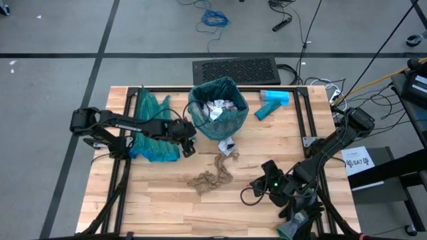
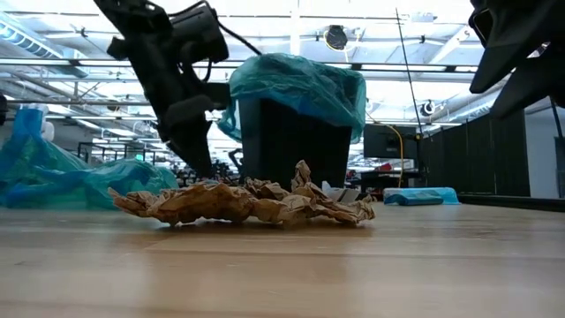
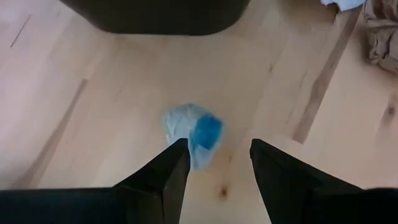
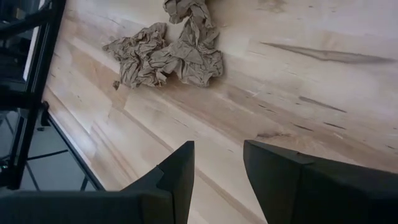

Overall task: Place trash/remove bag and relplace
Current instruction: Put the blue plastic into the blue trash bag inside the black trash bin, then put the brown napkin into the blue trash bag inside the black trash bin

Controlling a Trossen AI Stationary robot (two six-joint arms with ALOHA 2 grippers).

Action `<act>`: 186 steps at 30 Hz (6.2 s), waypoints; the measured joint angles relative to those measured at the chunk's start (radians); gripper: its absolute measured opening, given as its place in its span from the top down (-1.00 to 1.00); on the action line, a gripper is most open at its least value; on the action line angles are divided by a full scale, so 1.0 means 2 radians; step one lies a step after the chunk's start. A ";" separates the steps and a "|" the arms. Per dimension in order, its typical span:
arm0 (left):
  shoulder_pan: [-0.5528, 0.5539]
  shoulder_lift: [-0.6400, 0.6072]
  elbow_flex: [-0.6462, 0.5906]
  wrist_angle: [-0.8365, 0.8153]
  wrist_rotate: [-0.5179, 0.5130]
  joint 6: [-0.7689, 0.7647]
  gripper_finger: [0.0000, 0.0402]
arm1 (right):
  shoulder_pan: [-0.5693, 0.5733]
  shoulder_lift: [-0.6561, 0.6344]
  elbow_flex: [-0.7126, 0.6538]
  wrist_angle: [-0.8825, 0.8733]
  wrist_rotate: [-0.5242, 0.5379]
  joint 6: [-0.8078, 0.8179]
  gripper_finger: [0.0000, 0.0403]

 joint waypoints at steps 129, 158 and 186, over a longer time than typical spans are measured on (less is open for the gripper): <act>-0.257 -0.126 0.079 -0.120 -0.049 -0.326 -0.22 | -0.161 0.057 0.102 0.209 -0.147 -0.453 0.35; -0.533 -0.107 0.003 -0.127 -0.265 -0.765 -0.22 | -0.207 0.410 0.505 -0.171 -0.257 -0.787 0.35; -0.538 -0.093 0.003 -0.234 -0.262 -0.837 -0.22 | -0.241 0.374 0.536 -0.186 -0.301 -0.766 1.00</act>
